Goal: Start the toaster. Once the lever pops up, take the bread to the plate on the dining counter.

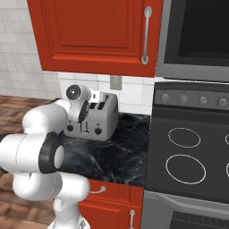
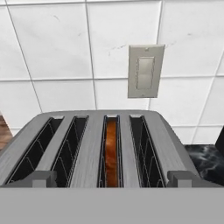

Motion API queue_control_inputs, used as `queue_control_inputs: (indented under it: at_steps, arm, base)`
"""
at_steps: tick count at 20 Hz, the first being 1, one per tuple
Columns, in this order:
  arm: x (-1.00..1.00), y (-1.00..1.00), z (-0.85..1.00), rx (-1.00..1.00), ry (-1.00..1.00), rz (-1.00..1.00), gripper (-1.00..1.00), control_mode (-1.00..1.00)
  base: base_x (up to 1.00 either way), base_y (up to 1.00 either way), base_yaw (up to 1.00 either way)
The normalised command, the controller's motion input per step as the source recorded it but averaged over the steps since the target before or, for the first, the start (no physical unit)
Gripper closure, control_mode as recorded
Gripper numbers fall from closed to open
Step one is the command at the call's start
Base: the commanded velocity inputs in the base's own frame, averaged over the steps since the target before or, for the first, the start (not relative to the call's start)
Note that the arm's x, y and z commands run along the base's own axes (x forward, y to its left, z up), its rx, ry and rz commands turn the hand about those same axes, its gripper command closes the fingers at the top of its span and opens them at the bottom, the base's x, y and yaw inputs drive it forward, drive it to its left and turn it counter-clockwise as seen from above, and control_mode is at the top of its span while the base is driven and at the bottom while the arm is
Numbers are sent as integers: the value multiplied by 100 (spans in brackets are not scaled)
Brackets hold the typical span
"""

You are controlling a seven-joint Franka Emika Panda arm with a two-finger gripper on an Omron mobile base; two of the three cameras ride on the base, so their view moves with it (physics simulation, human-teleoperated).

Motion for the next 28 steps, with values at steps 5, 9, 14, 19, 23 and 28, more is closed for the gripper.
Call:
queue_control_inputs:
  at_steps: [5,9,14,19,23,28]
  arm:
    - [12,0,-13,0,1,0,-100,-100]
    - [1,0,-20,0,1,0,-100,-100]
    - [0,0,-22,0,0,0,-100,-100]
    - [1,0,-4,0,0,0,-100,-100]
    - [8,0,0,0,0,0,-100,-100]
    - [8,0,0,0,0,0,-100,-100]
  base:
    - [0,0,0]
    - [0,0,0]
    - [0,0,0]
    - [0,0,0]
    - [0,0,0]
    - [0,0,0]
